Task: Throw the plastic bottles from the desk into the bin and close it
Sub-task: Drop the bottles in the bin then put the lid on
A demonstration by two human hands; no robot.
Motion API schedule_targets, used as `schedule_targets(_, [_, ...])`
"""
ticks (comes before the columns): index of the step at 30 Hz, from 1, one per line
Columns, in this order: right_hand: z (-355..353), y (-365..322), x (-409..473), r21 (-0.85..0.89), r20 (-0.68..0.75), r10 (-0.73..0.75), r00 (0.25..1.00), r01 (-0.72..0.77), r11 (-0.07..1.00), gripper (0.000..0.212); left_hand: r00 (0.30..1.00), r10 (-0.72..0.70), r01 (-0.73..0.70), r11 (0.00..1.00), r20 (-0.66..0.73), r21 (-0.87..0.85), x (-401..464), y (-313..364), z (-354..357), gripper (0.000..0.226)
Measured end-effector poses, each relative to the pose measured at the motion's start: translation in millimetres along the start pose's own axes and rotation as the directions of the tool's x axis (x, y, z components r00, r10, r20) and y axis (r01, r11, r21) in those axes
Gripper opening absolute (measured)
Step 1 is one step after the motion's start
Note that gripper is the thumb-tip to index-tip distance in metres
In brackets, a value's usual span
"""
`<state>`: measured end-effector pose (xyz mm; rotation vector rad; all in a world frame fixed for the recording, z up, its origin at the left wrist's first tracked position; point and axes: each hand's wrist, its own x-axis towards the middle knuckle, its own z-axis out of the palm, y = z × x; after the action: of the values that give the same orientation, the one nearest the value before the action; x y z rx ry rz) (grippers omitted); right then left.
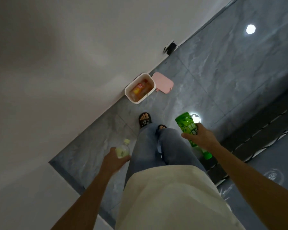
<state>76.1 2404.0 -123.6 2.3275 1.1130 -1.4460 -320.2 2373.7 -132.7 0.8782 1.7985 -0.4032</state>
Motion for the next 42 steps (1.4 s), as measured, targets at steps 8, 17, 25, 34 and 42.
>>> schedule_targets(8, [4,-62,72,-0.101,0.083,-0.119,0.989,0.127,0.987,0.070,0.992,0.104,-0.109,0.992,-0.074,-0.069,68,86,-22,0.077])
schedule_targets(17, [65,-147,260,-0.434,0.028,-0.534,0.845,0.492,0.755,0.068,0.970,0.048,-0.114,0.957,-0.240,-0.268,234,127,26,0.068])
schedule_targets(25, [162,-195,412,-0.743,0.230,-0.740,0.632,0.605,0.286,0.074,0.923,-0.016,-0.161,0.892,-0.386,-0.422,355,110,79,0.064])
schedule_targets(34, [224,-188,503,-0.788,0.313,-0.701,0.642,0.587,0.186,0.075,0.882,0.157,-0.330,0.879,-0.444,-0.344,419,114,108,0.053])
schedule_targets(42, [218,-192,518,-0.715,0.376,-0.633,0.676,0.647,0.265,0.073,0.862,0.244,-0.380,0.891,-0.444,-0.248,440,138,107,0.070])
